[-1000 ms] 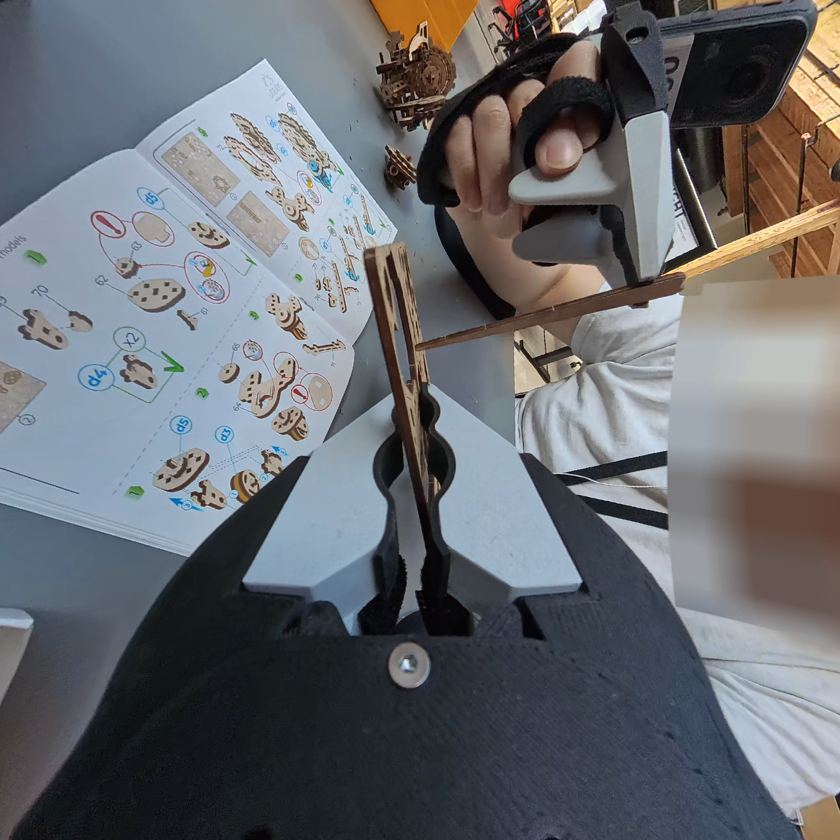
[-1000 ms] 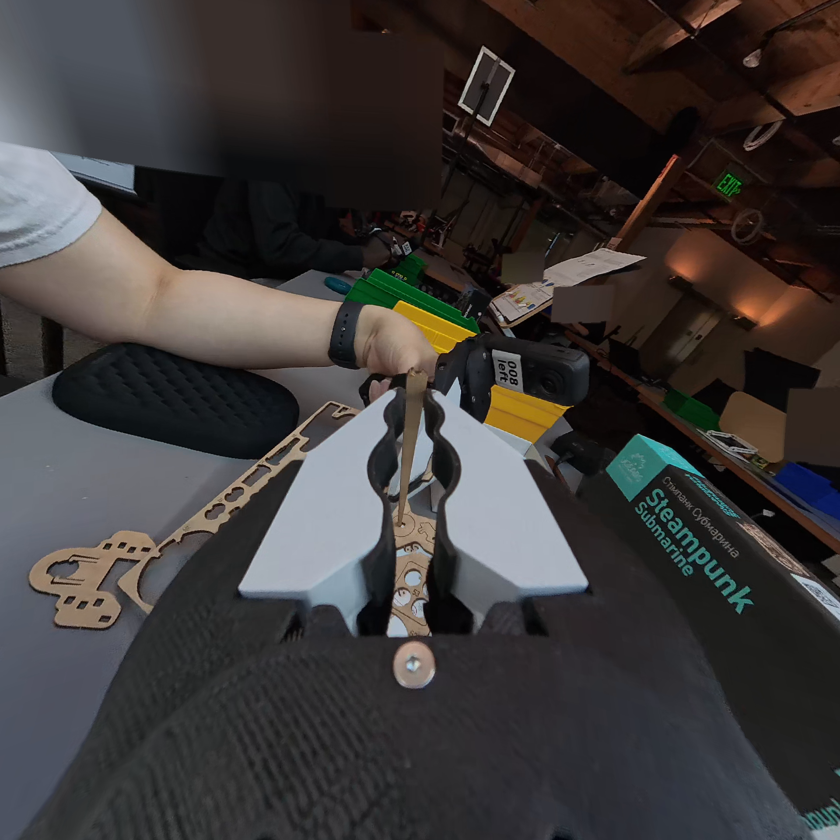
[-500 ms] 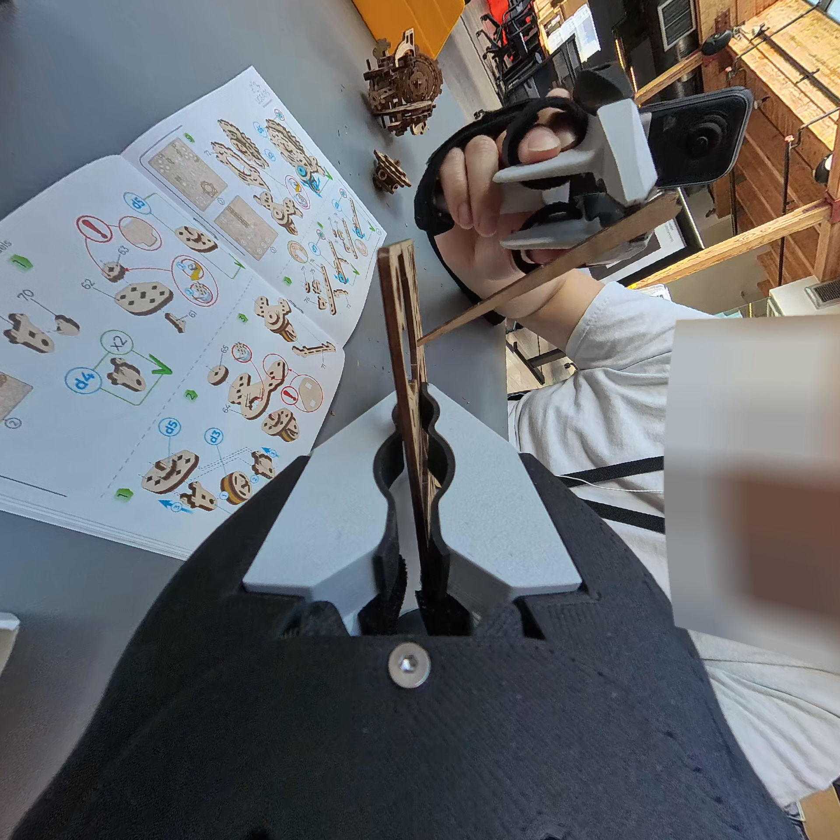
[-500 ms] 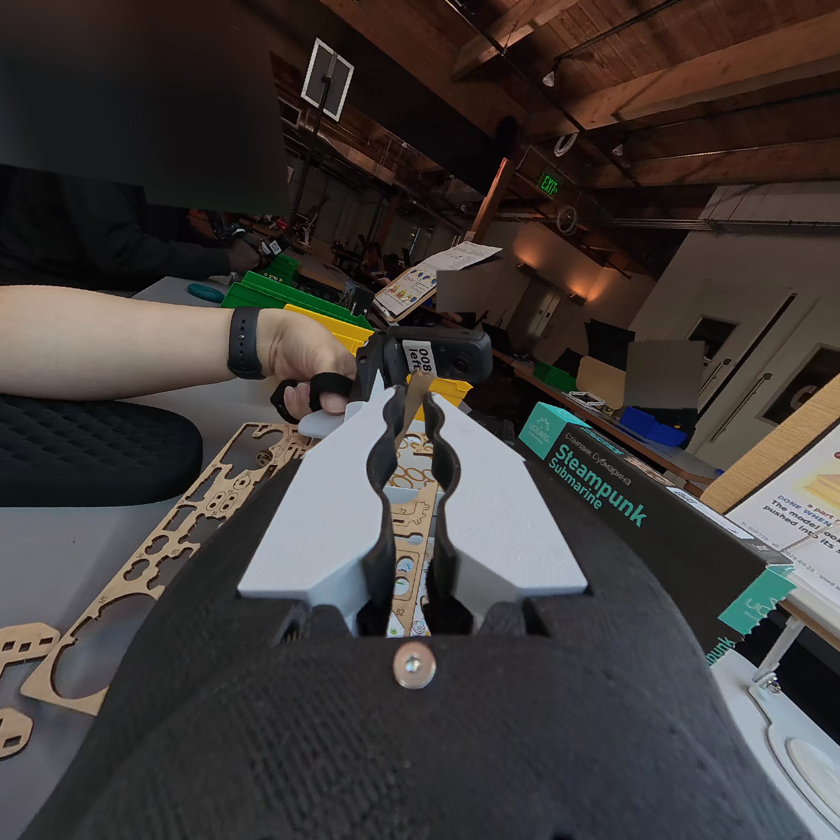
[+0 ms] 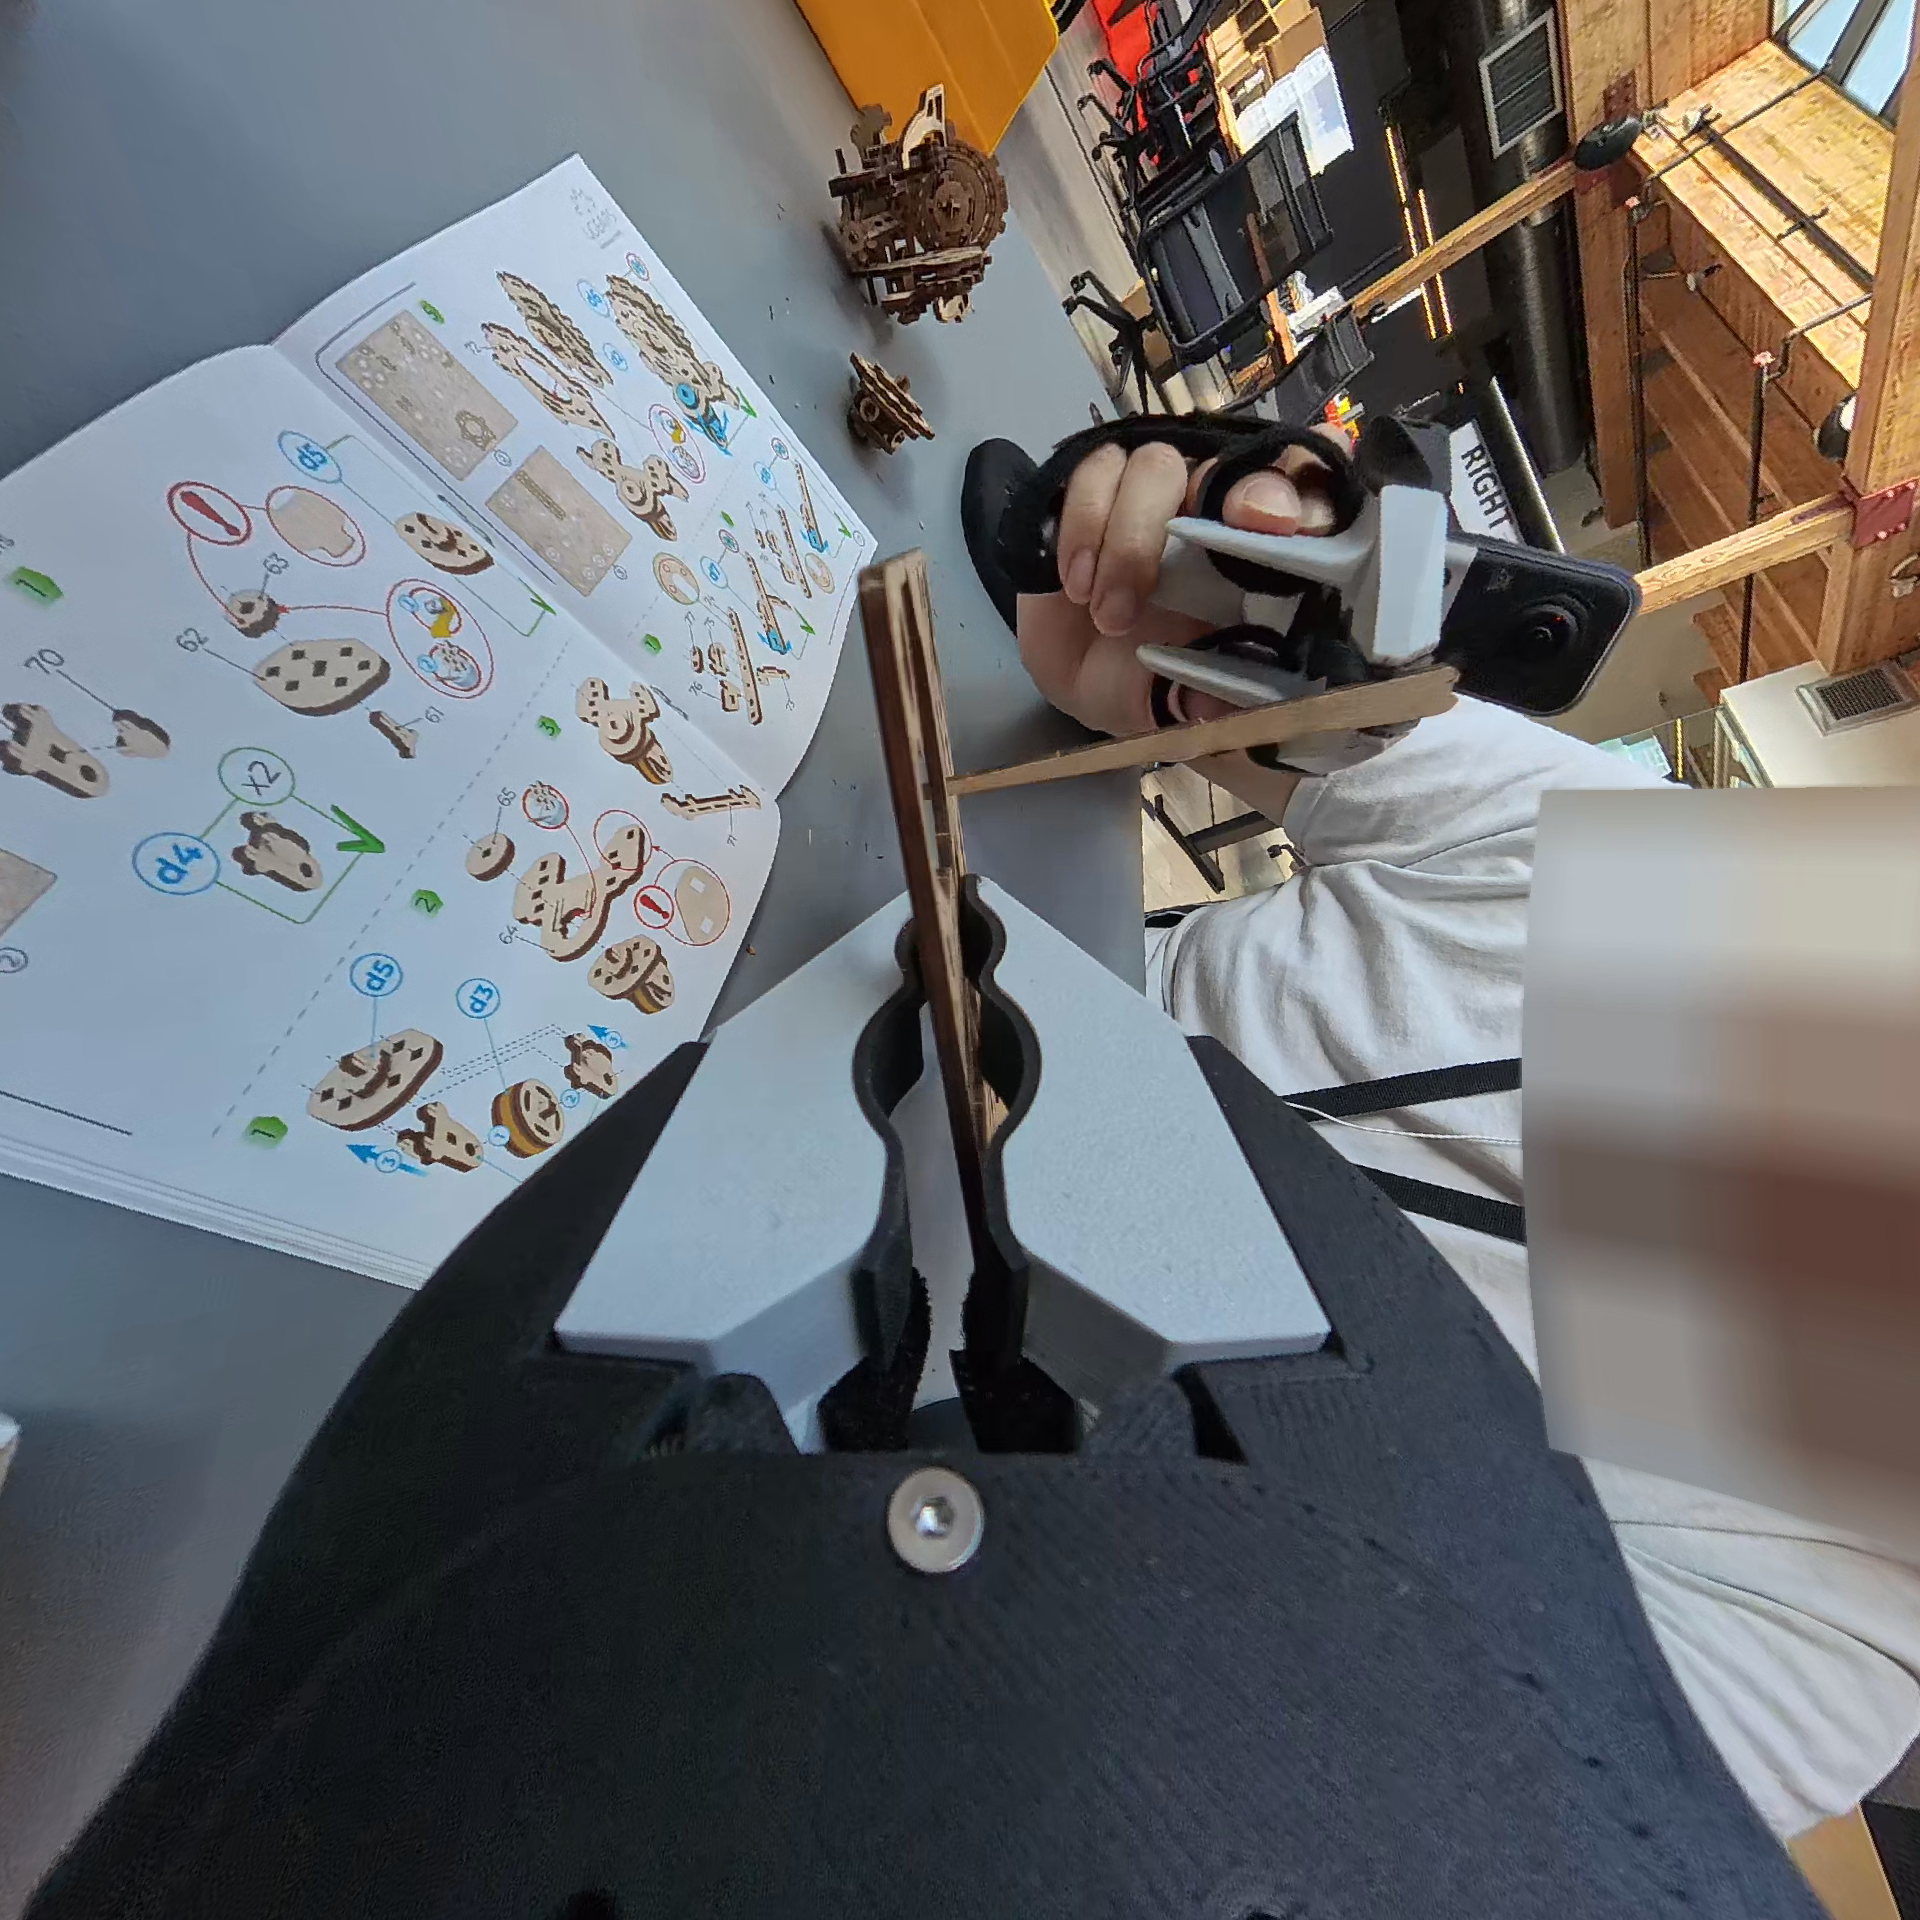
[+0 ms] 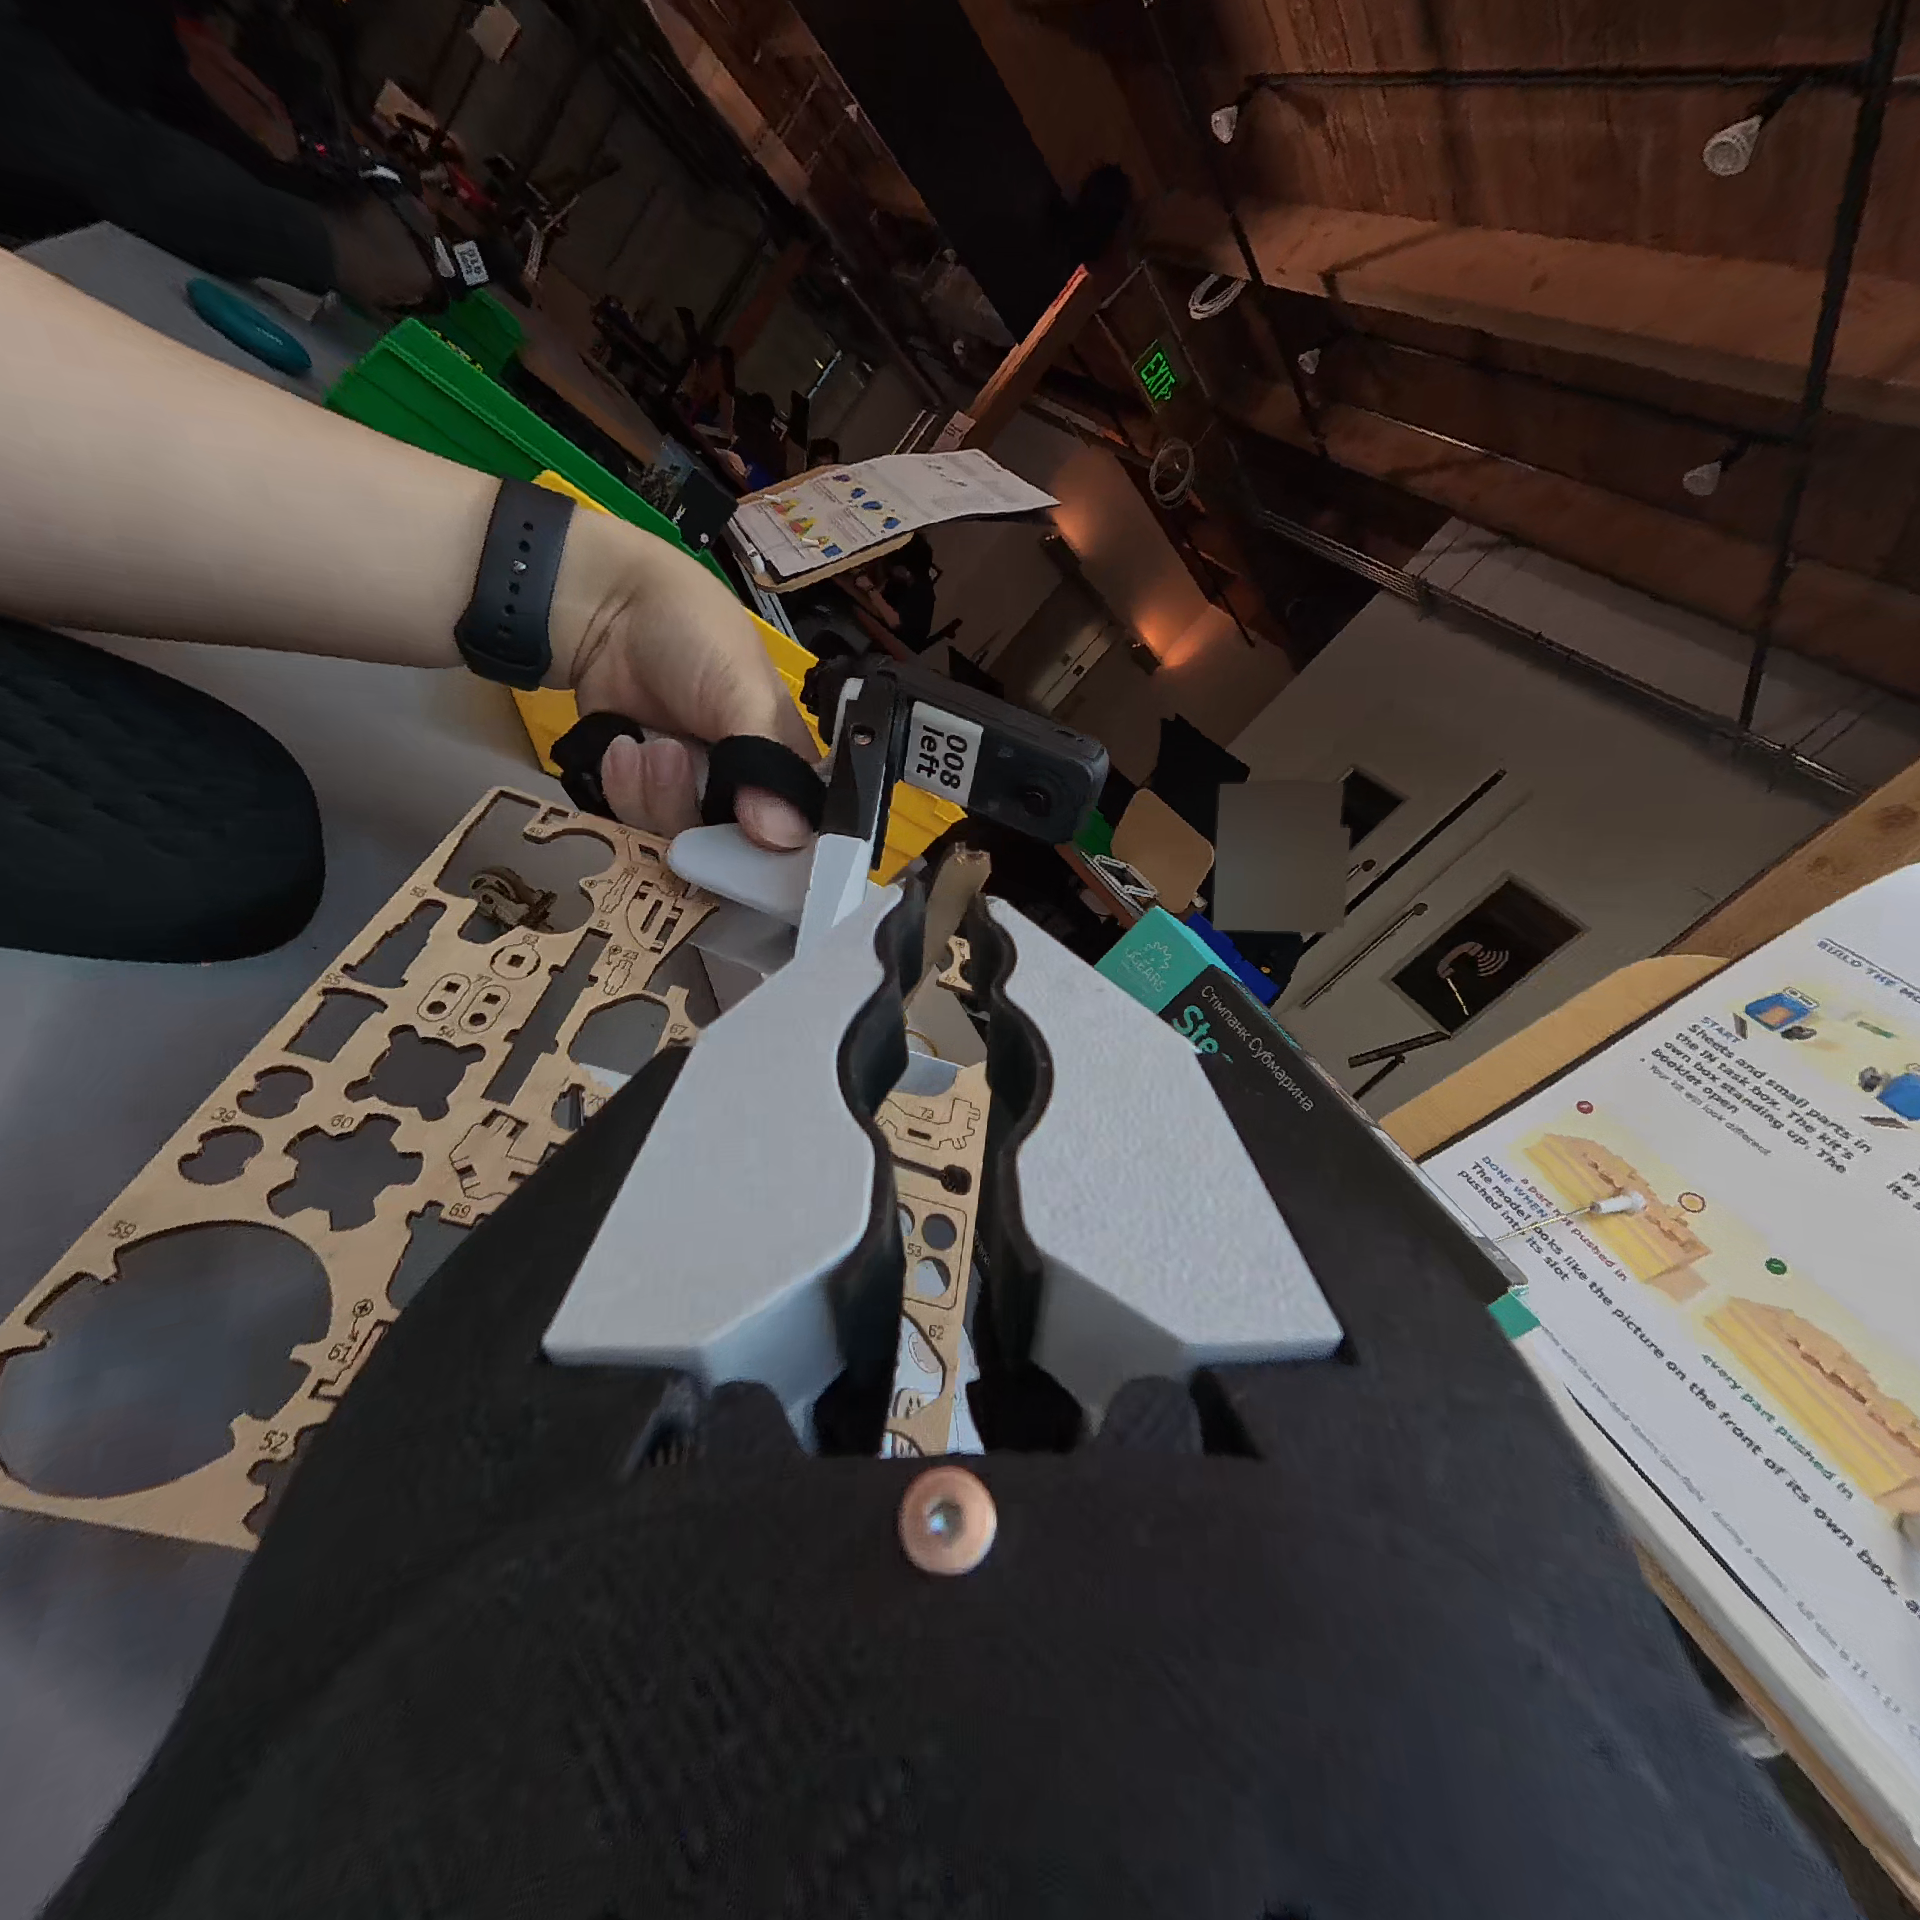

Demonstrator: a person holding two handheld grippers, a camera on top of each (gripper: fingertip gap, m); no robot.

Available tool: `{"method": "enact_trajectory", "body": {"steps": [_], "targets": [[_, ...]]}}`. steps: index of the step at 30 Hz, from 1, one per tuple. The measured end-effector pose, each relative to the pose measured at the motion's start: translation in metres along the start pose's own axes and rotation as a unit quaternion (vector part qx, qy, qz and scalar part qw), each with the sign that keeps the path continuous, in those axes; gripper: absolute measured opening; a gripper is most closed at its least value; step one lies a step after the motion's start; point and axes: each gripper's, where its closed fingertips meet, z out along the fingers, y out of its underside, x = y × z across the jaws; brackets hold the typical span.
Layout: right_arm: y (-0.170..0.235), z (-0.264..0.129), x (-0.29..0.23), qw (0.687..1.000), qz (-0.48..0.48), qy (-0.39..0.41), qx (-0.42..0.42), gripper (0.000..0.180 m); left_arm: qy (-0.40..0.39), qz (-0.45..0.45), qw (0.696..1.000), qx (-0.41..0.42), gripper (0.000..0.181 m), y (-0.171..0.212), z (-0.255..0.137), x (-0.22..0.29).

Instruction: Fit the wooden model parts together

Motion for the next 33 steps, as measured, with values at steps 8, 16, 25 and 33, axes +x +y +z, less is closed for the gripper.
{"method": "enact_trajectory", "body": {"steps": [8,16,25,33], "targets": [[0.016,0.0,-0.003,0.995,0.018,-0.018,-0.092,0.009,-0.033,-0.022,0.999,-0.004,0.001,0.002,-0.002,-0.011],[-0.007,-0.016,0.003,0.914,-0.219,-0.219,-0.263,0.038,-0.055,-0.002,0.998,-0.014,0.001,0.002,0.001,-0.002],[0.013,-0.017,-0.012,0.749,-0.467,-0.325,-0.339,0.004,-0.061,0.009,0.998,-0.023,0.001,0.003,0.004,0.003],[0.019,-0.023,-0.018,0.78,-0.444,-0.274,-0.346,0.001,-0.065,0.015,0.997,-0.023,0.001,0.003,0.001,0.001]]}}
